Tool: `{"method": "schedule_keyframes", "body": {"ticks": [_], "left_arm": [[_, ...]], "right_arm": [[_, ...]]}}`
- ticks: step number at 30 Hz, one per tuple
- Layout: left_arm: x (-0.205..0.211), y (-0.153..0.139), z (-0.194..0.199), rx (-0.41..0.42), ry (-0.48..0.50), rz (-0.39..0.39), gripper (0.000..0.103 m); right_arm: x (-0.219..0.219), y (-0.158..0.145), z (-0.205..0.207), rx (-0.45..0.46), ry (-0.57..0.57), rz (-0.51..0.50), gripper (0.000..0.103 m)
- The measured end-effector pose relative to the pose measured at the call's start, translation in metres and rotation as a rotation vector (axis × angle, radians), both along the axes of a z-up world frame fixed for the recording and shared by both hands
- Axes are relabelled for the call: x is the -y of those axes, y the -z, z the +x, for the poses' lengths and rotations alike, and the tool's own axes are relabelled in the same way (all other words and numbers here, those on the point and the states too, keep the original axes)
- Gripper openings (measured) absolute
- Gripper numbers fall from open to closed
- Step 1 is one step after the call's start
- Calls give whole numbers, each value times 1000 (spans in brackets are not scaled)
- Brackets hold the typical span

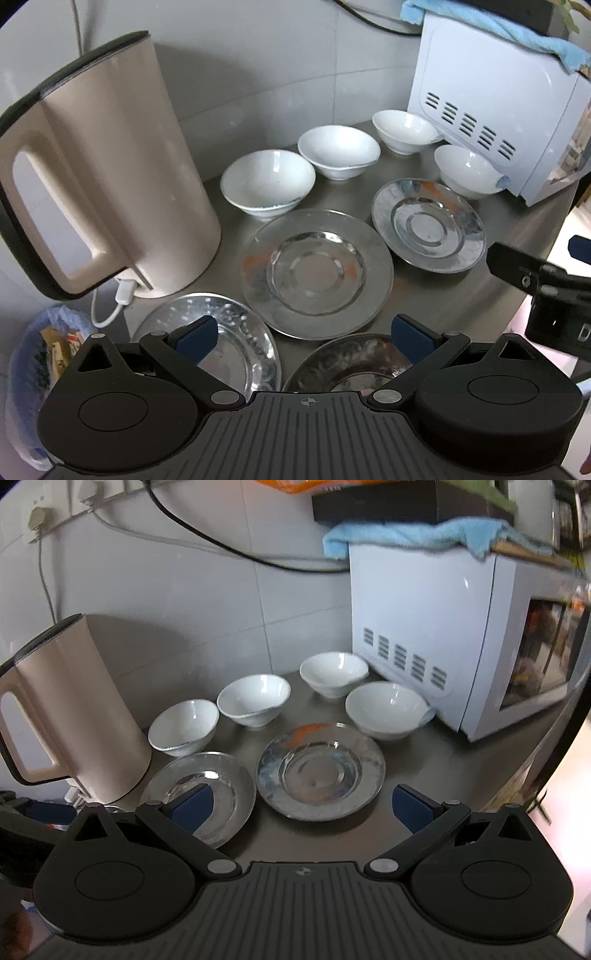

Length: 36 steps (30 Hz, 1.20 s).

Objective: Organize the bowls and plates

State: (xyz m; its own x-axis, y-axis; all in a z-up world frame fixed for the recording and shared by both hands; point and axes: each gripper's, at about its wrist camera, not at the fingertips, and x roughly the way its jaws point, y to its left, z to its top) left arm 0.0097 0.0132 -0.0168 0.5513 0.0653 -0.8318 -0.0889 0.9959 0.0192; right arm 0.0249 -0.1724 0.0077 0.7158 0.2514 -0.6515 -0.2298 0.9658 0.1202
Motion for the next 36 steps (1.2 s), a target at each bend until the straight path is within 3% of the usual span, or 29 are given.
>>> {"method": "schedule_keyframes", "body": {"ticks": [5,17,30,36], "left_arm": [[-1,2,-4,19,-12,9,103],[-5,1,-7,-24,8,-17,103],[-7,2,-14,-27,2,-1,103],[-6,-2,-16,-9,16,-7,103]], "right_arm": [[-1,0,-4,32,-12,-37,103],[-4,-1,-10,42,-35,-47,103],[-5,-2,-18,49,-49,-28,103],[2,-4,-20,42,-54,34,103]]}}
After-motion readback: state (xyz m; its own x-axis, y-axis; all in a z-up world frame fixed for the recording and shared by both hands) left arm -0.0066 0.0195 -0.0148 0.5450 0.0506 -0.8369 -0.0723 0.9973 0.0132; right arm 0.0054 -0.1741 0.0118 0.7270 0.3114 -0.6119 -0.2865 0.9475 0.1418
